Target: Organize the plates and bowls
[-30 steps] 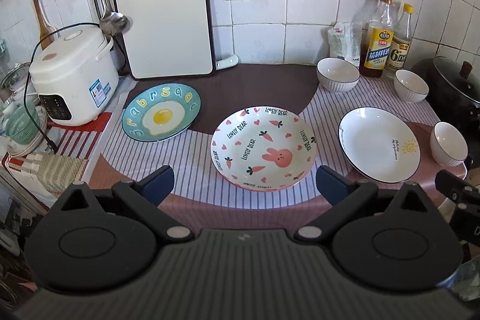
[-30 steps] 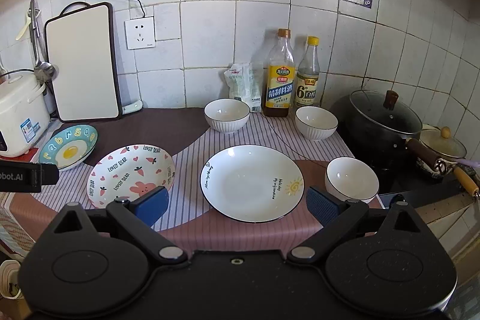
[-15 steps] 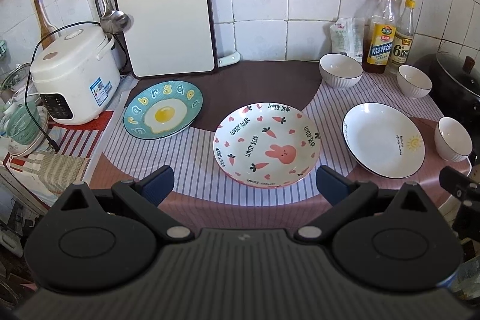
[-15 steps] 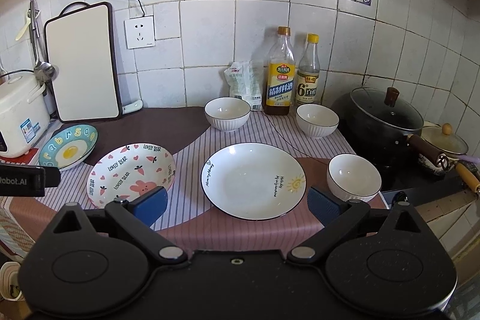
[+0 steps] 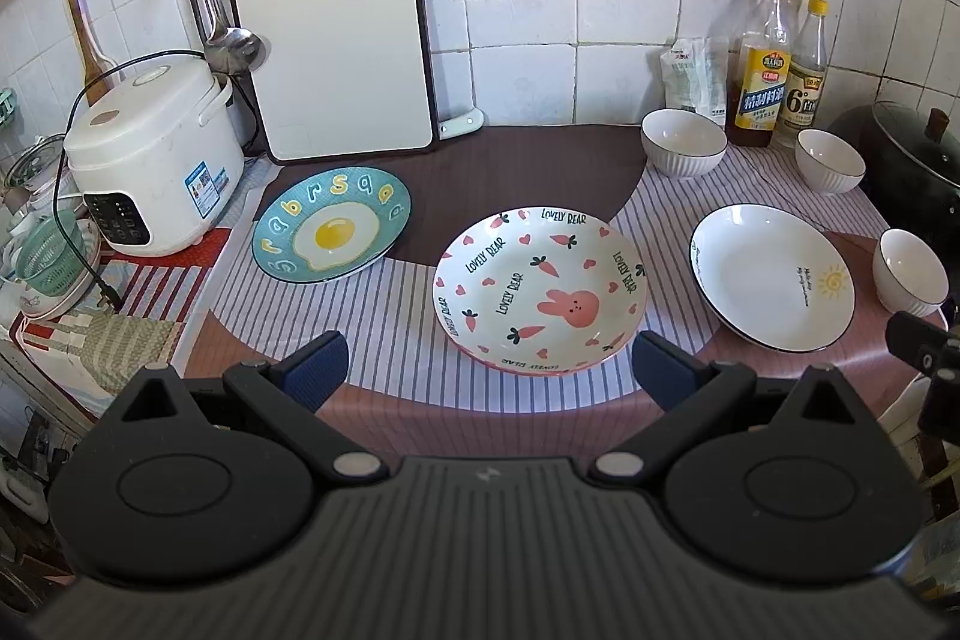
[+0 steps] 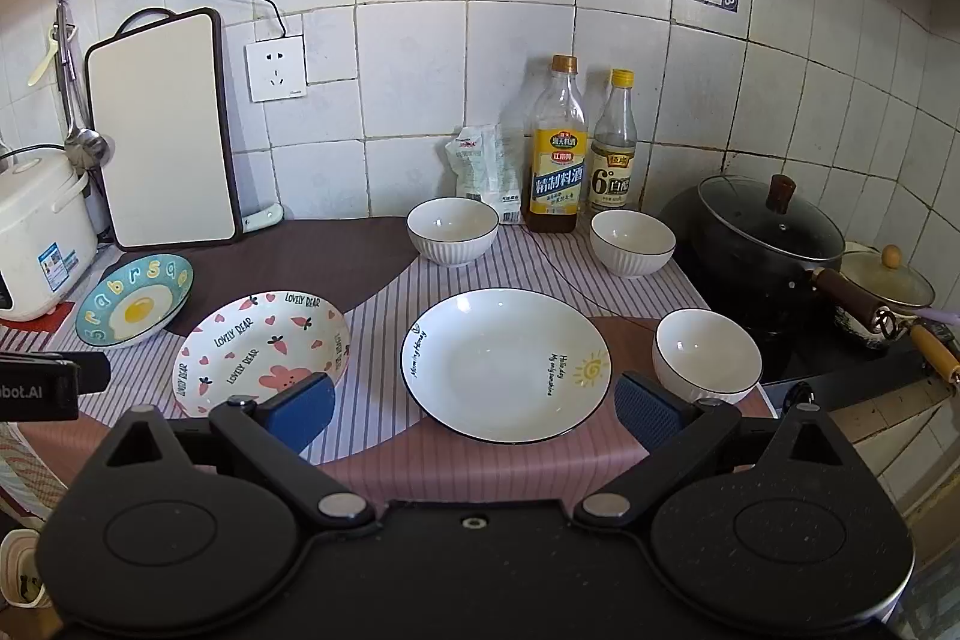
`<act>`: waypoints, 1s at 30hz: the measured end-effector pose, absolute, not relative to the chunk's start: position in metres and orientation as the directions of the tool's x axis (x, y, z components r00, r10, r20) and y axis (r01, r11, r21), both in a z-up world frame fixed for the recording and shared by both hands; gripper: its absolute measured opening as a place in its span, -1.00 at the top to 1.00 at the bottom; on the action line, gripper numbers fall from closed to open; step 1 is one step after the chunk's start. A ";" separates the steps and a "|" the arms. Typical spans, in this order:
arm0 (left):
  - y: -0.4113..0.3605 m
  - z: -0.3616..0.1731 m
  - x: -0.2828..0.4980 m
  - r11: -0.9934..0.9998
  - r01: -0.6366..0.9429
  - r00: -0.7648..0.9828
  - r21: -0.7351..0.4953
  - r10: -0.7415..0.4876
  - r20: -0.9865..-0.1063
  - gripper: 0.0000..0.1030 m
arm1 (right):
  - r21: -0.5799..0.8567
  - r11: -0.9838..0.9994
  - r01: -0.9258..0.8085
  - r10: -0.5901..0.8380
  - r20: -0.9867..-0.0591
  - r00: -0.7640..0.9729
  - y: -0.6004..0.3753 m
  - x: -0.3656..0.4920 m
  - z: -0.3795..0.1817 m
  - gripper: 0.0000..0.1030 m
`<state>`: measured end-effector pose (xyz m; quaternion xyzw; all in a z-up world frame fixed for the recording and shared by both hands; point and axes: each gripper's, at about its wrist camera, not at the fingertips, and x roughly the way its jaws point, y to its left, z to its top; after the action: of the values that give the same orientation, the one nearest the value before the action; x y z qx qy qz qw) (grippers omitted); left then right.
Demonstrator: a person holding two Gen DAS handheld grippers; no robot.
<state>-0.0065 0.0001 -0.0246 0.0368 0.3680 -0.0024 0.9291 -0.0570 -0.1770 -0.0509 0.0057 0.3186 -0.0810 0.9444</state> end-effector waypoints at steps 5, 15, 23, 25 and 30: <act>0.000 -0.023 -0.006 0.997 0.032 0.735 0.066 0.021 -0.678 -0.99 | -0.053 0.989 0.135 -0.140 -0.605 0.784 -0.174 -0.057 -0.050 -0.97; 0.003 -0.024 -0.002 0.998 0.043 0.724 0.045 0.000 -0.690 -0.99 | -0.096 0.987 0.129 -0.160 -0.577 0.801 -0.167 -0.059 -0.047 -0.97; 0.006 -0.030 -0.003 0.998 0.034 0.721 0.045 0.007 -0.693 -0.99 | -0.098 0.987 0.128 -0.161 -0.583 0.797 -0.164 -0.056 -0.050 -0.98; 0.006 -0.031 -0.002 0.999 0.030 0.720 0.042 0.008 -0.694 -0.99 | -0.102 0.986 0.132 -0.167 -0.584 0.795 -0.163 -0.055 -0.051 -0.98; 0.012 -0.036 0.002 1.000 0.008 0.713 0.028 0.014 -0.701 -0.99 | -0.103 0.985 0.138 -0.172 -0.589 0.790 -0.162 -0.054 -0.053 -0.99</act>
<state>0.0018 0.0123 -0.0361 0.0146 0.3785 0.0014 0.9255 -0.0541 -0.1619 -0.0533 -0.0274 0.3136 -0.0820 0.9456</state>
